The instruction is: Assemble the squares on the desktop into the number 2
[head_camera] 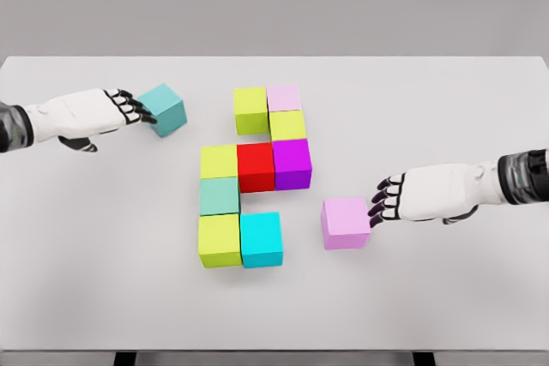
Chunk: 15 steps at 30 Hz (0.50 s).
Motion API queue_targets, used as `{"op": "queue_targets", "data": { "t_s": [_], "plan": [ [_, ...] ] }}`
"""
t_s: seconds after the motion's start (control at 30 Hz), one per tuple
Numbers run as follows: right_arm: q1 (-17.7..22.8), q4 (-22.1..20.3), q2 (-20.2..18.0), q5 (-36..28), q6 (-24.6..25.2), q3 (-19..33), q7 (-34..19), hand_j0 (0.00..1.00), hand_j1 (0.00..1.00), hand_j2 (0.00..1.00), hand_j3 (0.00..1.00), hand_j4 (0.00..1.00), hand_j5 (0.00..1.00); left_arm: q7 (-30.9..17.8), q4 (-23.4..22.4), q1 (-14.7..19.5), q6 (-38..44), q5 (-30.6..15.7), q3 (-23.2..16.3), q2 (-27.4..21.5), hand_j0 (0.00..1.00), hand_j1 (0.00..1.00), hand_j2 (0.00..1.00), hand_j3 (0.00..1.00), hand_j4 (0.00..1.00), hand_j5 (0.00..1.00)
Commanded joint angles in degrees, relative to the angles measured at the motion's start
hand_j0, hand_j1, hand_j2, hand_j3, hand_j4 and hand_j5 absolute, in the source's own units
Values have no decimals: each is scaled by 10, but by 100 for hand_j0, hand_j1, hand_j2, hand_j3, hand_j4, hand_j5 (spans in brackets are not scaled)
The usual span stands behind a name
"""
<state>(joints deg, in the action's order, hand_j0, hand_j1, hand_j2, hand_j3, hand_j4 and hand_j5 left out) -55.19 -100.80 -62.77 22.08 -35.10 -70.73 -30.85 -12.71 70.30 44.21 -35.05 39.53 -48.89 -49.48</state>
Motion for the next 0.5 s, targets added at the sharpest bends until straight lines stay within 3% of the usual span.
{"op": "queue_targets", "data": {
  "t_s": [0.0, 0.47],
  "plan": [
    [0, 0, 3, -2, 1, 1, 0, 98, 98, 98, 98, 98, 98, -7, -10, 0, 1, -2, 0, 10, 98, 98, 98, 98, 98, 98],
    [0, 14, 12, 9, 1, 9, 0, 98, 98, 98, 98, 98, 98, -9, -90, 32, 1, 0, -8, 45, 100, 100, 100, 100, 100, 100]
  ]
}}
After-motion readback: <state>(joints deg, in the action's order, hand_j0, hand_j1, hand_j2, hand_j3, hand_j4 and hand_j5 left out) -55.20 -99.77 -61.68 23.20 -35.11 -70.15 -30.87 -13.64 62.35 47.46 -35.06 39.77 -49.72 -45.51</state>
